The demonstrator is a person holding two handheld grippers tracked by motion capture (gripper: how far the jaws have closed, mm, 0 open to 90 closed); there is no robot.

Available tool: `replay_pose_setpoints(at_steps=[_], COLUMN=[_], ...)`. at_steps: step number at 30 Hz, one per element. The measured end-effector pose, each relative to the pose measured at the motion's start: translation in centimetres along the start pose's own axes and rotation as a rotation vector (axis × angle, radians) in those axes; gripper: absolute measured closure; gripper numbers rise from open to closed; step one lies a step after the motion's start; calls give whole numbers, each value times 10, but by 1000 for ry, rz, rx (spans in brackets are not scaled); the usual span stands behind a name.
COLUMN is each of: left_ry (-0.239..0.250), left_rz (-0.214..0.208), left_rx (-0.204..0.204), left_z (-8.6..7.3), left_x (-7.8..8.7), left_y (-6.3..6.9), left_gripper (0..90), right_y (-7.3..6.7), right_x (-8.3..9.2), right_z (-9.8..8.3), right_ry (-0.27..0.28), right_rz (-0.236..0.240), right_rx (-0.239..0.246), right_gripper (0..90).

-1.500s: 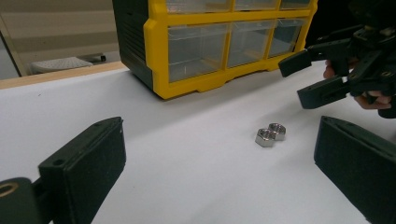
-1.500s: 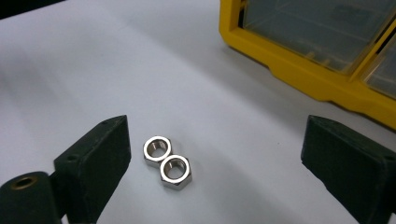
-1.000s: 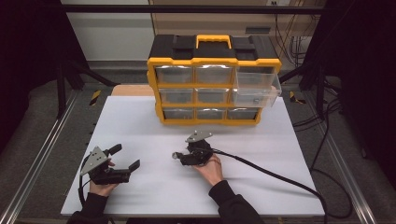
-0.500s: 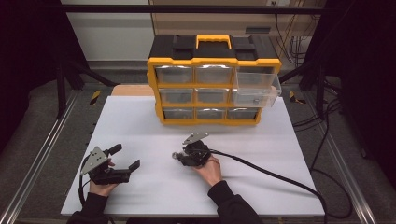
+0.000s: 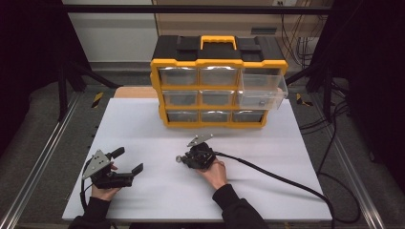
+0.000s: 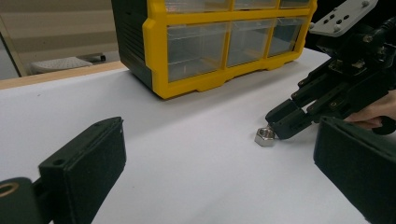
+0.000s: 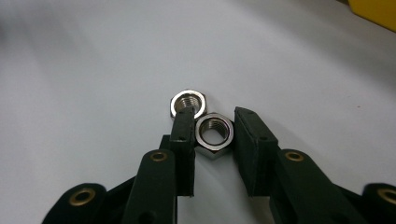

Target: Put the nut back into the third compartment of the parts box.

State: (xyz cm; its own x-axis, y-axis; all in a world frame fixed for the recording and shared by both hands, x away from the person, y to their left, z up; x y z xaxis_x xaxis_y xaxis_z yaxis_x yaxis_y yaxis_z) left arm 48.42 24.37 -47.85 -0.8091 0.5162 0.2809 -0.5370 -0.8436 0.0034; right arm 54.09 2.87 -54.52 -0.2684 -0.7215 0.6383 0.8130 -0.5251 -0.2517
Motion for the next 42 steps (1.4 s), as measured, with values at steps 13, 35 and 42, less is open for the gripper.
replay_pose_setpoints(at_steps=[13,35,42], left_ry=[0,1,2], left_rz=[0,1,1], left_rx=[-1,-3,-3], left_z=[0,1,1], left_x=[0,0,0], left_y=[0,0,0], left_gripper=[22,22,21], right_y=[-2,-22,-30], right_x=[8,79,104], right_z=[5,39,48], right_ry=[12,103,147], right_rz=[-8,-27,-22], right_rx=[14,111,124], right_gripper=[702,702,702])
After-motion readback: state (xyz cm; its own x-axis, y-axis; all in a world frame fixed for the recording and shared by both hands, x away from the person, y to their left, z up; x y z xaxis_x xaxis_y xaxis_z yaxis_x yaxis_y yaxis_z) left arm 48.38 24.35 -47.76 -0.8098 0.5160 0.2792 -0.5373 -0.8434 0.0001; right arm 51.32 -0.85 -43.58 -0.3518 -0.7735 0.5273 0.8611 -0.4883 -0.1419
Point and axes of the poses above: each handheld gripper's, and its own axes: x roughly backward along the jaws, z roughly out of its top, y roughly to its right, the point moved 8 cm from there along -x, roughly forward along the jaws, and after that the axes turned 8 degrees about z, right-handed, at the moved point
